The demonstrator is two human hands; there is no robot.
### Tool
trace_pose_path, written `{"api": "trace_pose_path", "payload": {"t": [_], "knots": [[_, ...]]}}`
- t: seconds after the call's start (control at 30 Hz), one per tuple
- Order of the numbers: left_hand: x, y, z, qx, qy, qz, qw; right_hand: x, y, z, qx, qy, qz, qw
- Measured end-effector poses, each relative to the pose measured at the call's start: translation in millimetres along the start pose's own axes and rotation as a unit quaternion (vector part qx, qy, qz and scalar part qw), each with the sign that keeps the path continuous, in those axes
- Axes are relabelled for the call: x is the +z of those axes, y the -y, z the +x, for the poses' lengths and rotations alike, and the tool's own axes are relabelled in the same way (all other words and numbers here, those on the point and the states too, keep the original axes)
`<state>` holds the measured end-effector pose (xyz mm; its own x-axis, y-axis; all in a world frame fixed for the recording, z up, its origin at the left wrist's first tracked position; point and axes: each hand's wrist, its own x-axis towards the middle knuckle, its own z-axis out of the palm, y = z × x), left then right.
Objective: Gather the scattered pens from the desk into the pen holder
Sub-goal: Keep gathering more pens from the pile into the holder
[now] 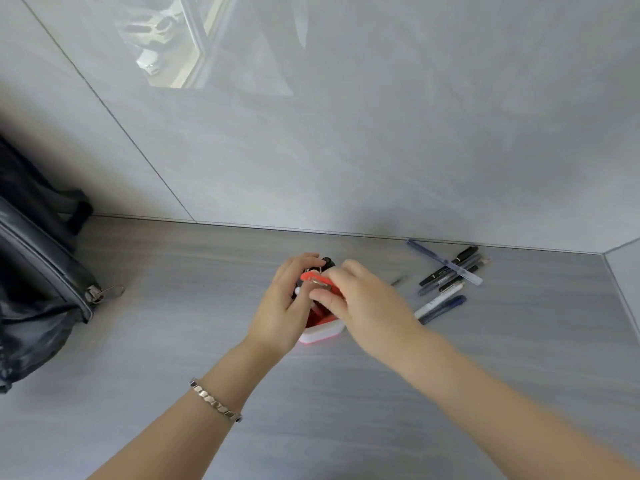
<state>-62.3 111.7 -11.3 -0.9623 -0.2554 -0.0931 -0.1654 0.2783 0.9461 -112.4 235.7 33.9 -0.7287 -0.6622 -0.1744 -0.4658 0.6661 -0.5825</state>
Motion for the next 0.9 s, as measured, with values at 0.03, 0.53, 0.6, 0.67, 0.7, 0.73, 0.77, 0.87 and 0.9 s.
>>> {"api": "trace_pose_path", "payload": {"t": [0.03, 0.53, 0.6, 0.67, 0.7, 0.73, 0.77, 0.87, 0.9], "knots": [[-1.6, 0.5, -0.1, 0.0, 0.009, -0.003, 1.0, 2.5, -1.6, -1.4, -0.01, -0.022, 0.036, 0.999], [-1.6, 9.6, 2.9, -0.02, 0.021, -0.017, 0.999, 2.3, -8.8, -17.5, -0.111, -0.325, 0.44, 0.83], [-0.5, 9.8, 2.3, -0.018, 0.018, -0.028, 0.999, 23.2, -16.7, -12.1, -0.096, -0.292, 0.305, 0.901], [-0.3, 9.0, 2.4, -0.008, 0.02, -0.03, 0.999, 44.2, -27.0, -11.2, -0.086, -0.272, 0.175, 0.942], [-0.2, 9.4, 2.5, -0.007, 0.016, -0.031, 0.999, 52.4, -31.7, -12.5, -0.088, -0.271, 0.12, 0.951], [0.2, 8.8, 2.4, -0.005, 0.01, -0.032, 0.999, 57.3, -35.0, -14.3, -0.092, -0.275, 0.078, 0.954], [0.3, 8.7, 2.5, -0.005, 0.005, -0.031, 0.999, 58.7, -38.2, -16.5, -0.095, -0.282, 0.059, 0.953], [1.4, 8.9, 2.9, -0.004, 0.002, -0.018, 1.0, 45.1, -59.7, -18.5, -0.078, -0.32, 0.077, 0.941], [1.5, 8.7, 2.8, -0.004, 0.002, -0.013, 1.0, 39.2, -72.2, -15.6, -0.046, -0.324, 0.068, 0.942]]}}
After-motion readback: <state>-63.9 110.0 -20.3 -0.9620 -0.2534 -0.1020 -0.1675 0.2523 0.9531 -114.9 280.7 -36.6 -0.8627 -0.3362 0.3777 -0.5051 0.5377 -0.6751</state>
